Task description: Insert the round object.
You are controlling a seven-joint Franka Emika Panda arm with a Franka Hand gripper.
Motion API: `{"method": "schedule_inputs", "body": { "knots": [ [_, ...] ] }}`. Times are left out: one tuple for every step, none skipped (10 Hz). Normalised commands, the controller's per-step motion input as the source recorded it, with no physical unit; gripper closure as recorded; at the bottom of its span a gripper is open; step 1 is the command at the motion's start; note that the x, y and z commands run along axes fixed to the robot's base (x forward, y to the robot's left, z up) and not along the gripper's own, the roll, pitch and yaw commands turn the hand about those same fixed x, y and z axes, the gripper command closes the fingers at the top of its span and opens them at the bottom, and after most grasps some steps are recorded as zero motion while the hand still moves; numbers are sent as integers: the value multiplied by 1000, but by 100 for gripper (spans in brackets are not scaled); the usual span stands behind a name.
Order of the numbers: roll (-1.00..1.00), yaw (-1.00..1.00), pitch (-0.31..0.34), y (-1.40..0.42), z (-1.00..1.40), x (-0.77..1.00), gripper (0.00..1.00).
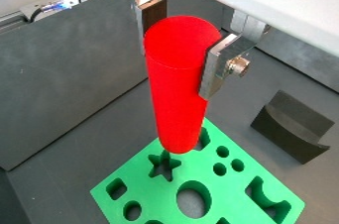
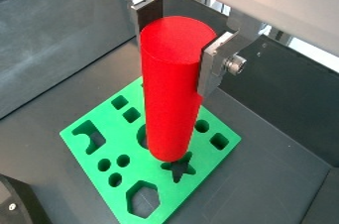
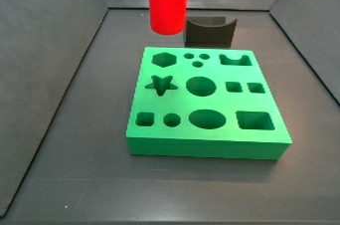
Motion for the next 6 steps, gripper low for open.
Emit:
{"method": "schedule_inputs", "body": {
  "knots": [
    [34, 0, -39, 0, -586, 0, 100],
    [46, 0, 0, 0, -826, 0, 100],
    [0, -9, 0, 0, -749, 0, 100],
    [-70, -34, -43, 0, -669, 134, 100],
    [-99, -137, -44, 0, -557, 294, 100],
    [-146, -189, -44, 0, -491, 440, 100]
  ]
}}
